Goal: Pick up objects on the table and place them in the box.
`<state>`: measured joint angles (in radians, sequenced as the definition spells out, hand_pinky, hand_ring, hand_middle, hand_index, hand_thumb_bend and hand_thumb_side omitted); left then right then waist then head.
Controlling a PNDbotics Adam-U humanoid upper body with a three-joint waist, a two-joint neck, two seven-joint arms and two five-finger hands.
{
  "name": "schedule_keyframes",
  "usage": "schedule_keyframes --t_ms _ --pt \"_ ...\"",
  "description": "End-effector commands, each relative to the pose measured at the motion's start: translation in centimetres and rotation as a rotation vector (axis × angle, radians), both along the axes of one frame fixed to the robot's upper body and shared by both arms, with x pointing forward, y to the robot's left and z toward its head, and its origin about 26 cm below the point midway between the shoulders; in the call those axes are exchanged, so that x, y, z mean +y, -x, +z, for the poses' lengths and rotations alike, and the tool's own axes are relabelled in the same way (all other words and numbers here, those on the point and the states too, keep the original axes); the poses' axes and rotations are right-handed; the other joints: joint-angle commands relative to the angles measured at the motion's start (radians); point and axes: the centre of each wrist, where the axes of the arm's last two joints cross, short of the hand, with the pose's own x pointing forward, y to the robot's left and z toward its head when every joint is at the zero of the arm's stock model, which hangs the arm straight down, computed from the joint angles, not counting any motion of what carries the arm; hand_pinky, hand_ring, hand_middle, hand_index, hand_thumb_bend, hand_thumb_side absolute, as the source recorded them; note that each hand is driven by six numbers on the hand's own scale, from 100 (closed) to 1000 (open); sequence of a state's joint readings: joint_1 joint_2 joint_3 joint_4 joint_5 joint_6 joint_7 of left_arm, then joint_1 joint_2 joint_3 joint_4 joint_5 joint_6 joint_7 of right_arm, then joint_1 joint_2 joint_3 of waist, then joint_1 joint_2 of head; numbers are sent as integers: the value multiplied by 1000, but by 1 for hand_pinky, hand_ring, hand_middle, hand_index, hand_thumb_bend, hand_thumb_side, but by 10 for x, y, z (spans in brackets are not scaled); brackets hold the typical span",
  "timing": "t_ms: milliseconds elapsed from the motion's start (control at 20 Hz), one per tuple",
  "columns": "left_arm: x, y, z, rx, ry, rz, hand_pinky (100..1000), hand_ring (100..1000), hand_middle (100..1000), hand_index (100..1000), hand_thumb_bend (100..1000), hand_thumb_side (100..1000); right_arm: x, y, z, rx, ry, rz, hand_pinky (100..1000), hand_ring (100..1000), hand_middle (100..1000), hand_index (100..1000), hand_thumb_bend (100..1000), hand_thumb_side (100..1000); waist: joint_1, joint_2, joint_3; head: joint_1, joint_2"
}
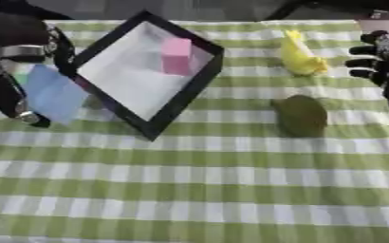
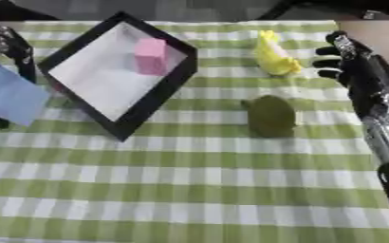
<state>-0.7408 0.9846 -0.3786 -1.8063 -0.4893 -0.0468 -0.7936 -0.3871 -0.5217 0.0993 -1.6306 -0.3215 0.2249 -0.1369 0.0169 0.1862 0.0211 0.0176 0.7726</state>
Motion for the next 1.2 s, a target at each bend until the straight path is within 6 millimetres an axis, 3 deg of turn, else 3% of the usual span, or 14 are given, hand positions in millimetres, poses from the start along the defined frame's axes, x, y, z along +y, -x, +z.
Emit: schedule_keyframes --t_ms 50,650,1200 --pt "-4 -9 19 -40 44 12 710 645 541 612 617 100 -4 -1 14 -38 29 -3 797 740 729 877 100 797 9 -28 -5 -2 -3" --pt "-63 -73 49 -103 164 69 714 640 548 622 629 100 4 -4 27 -80 20 23 797 741 731 878 100 781 -8 -21 -29 0 -3" --pt "-59 -131 -3 -38 127 216 723 652 569 650 622 100 9 -5 31 -93 7 38 797 741 730 877 100 782 -26 -2 -61 16 -3"
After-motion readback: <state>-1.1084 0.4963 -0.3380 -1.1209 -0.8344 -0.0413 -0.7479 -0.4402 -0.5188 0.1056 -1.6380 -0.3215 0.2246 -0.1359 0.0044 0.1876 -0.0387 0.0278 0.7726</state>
